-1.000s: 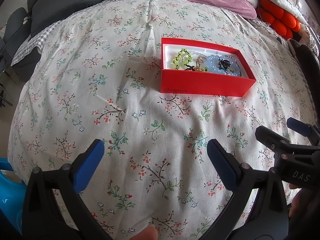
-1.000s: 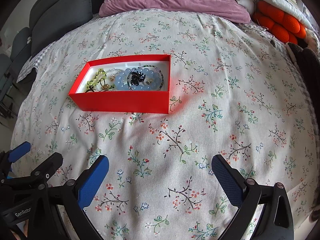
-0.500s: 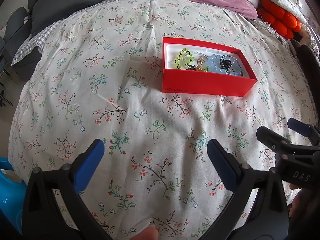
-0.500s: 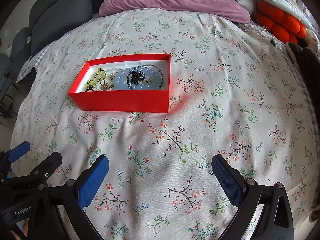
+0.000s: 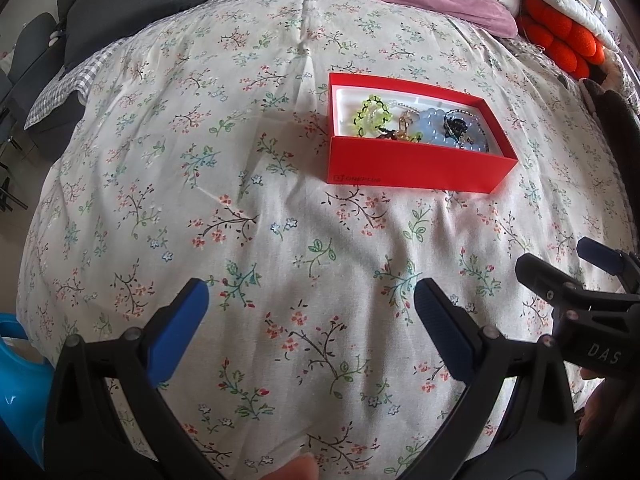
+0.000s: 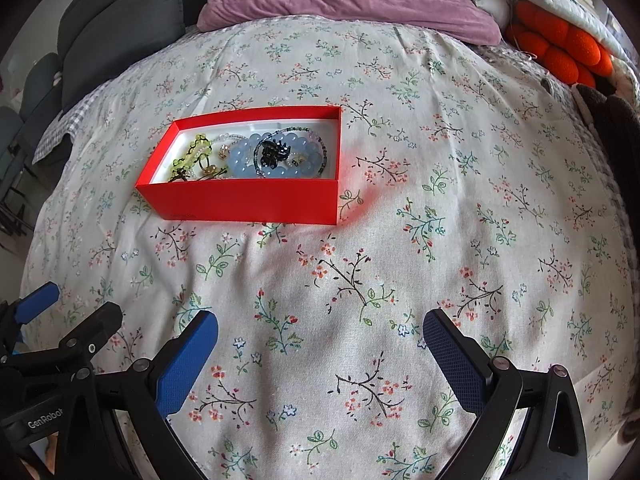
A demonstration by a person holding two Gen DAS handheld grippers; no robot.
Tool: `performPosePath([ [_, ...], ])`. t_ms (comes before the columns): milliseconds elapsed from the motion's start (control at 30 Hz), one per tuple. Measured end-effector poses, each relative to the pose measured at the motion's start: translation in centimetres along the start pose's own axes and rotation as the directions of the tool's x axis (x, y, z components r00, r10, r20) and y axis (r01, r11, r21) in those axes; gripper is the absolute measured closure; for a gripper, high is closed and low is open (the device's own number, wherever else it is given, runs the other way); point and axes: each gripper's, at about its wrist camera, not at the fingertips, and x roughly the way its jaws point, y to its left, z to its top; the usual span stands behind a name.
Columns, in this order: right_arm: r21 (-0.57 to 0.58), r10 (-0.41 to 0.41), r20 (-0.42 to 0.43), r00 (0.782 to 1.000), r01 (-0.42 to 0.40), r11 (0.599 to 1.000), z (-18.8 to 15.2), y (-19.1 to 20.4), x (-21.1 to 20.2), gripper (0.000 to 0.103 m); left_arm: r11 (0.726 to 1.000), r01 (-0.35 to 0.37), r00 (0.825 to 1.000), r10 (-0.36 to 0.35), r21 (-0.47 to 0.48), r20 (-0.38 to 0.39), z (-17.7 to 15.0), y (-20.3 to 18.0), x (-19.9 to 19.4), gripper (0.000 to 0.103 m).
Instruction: Organize jewelry
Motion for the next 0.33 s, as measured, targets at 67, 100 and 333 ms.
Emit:
performPosePath([
  [67,0.0,0.0,0.0,1.0,0.0,1.0,0.04,0.02,0.0,0.0,1.0,-0.002,1.0,0.002,0.0,-0.003,-0.11,0.06,0.07,0.001],
  [100,0.001,0.0,0.0,1.0,0.0,1.0,0.06,0.03,0.0,0.0,1.0,-0.003,1.0,0.003,0.0,-0.005,-0.13,0.08,0.15,0.001],
  [333,-0.004,0.0,0.001,1.0,0.0,1.0,-0.14,-0.01,0.1,0.0,1.0,0.012,1.0,-0.012,0.004,-0.007,0.18,-0.19,0.89,0.001],
])
